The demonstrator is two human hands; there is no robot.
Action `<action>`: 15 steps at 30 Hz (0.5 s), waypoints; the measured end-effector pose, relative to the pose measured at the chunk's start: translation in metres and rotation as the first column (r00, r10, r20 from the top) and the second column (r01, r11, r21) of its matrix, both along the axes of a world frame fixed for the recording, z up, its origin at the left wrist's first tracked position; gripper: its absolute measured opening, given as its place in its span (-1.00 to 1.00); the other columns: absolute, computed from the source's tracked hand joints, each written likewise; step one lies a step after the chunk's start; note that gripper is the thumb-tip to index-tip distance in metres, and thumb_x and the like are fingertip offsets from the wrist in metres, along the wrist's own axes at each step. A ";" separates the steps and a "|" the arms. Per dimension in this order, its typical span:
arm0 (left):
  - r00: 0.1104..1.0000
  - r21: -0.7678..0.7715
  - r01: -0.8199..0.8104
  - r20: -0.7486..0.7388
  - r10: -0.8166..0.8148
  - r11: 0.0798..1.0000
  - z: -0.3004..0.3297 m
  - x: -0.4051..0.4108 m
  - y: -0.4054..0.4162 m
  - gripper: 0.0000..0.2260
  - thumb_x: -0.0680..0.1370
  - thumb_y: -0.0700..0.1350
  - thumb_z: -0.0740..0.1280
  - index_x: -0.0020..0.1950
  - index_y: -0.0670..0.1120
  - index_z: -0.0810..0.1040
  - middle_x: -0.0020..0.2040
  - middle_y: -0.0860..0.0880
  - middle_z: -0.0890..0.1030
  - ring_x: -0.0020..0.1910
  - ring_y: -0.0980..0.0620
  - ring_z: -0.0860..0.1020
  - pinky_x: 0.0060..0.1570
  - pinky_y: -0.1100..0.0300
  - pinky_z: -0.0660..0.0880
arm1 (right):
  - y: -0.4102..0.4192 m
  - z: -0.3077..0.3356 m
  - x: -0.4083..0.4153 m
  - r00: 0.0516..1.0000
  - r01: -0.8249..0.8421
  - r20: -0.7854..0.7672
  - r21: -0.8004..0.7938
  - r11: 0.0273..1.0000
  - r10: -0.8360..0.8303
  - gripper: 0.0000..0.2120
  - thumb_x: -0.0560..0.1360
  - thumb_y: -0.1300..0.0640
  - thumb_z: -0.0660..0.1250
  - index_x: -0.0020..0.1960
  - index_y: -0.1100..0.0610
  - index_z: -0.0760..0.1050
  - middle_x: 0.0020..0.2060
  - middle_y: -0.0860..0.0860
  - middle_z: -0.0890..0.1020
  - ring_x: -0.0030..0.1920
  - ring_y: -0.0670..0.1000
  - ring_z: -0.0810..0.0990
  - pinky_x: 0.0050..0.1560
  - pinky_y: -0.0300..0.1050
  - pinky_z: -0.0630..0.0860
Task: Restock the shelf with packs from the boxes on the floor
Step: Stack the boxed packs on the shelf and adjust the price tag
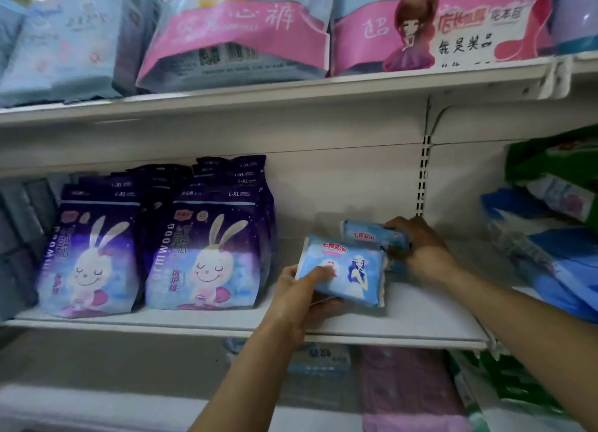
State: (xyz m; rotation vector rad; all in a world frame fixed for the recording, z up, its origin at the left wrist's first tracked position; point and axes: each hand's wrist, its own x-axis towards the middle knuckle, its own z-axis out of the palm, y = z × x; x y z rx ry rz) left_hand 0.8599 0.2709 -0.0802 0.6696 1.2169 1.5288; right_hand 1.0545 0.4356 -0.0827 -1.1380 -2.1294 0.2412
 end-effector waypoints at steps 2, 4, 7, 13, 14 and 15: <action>1.000 -0.015 0.003 0.031 -0.003 1.000 -0.001 -0.004 0.004 -0.61 0.51 -0.25 0.42 0.28 -0.20 0.37 0.03 -0.23 0.64 -0.28 -0.07 0.68 -0.33 0.07 0.64 | 0.013 0.002 -0.012 1.000 0.002 0.018 -0.025 1.000 -0.002 -0.63 0.42 0.25 0.46 0.19 0.08 0.52 -0.04 0.06 0.36 -0.11 0.05 0.48 -0.14 -0.21 0.31; 0.998 -0.023 0.004 0.057 -0.003 1.000 -0.002 -0.006 0.008 -0.62 0.52 -0.25 0.41 0.29 -0.21 0.39 0.05 -0.24 0.64 -0.25 -0.08 0.68 -0.33 0.07 0.64 | 0.022 0.004 -0.023 0.999 -0.001 0.045 -0.049 0.999 0.003 -0.67 0.44 0.22 0.43 0.18 0.04 0.52 -0.02 0.03 0.33 -0.07 0.08 0.51 -0.06 -0.14 0.42; 0.995 -0.023 -0.002 0.095 0.005 1.000 -0.002 -0.010 0.012 -0.65 0.52 -0.25 0.41 0.27 -0.20 0.42 0.06 -0.23 0.65 -0.22 -0.09 0.70 -0.35 0.09 0.63 | 0.034 0.007 -0.039 0.995 -0.070 0.071 -0.022 0.997 0.071 -0.71 0.45 0.17 0.44 0.16 0.05 0.52 -0.02 0.04 0.33 -0.05 0.13 0.53 0.03 -0.04 0.49; 0.988 -0.019 -0.022 0.150 0.025 1.000 -0.002 -0.016 0.017 -0.69 0.53 -0.26 0.41 0.22 -0.17 0.42 0.11 -0.24 0.64 -0.03 -0.19 0.68 -0.26 0.02 0.67 | 0.056 0.015 -0.074 0.989 -0.115 0.090 0.005 0.993 0.114 -0.68 0.41 0.13 0.49 0.13 0.09 0.53 -0.04 0.07 0.35 -0.10 0.13 0.53 -0.07 -0.04 0.49; 0.987 -0.016 -0.029 0.158 0.031 0.999 -0.003 -0.017 0.018 -0.70 0.52 -0.27 0.41 0.21 -0.17 0.42 0.11 -0.24 0.63 -0.01 -0.19 0.68 -0.23 0.00 0.67 | 0.060 0.016 -0.080 0.989 -0.120 0.093 0.003 0.993 0.119 -0.68 0.41 0.14 0.49 0.14 0.10 0.53 -0.03 0.06 0.34 -0.09 0.14 0.53 -0.07 -0.04 0.49; 0.985 -0.016 -0.037 0.168 0.039 0.999 -0.003 -0.018 0.020 -0.70 0.52 -0.27 0.41 0.20 -0.16 0.42 0.11 -0.24 0.63 0.00 -0.20 0.67 -0.20 -0.02 0.67 | 0.065 0.017 -0.085 0.988 -0.122 0.101 0.007 0.993 0.121 -0.67 0.42 0.14 0.48 0.15 0.11 0.53 -0.02 0.06 0.34 -0.08 0.14 0.53 -0.06 -0.03 0.49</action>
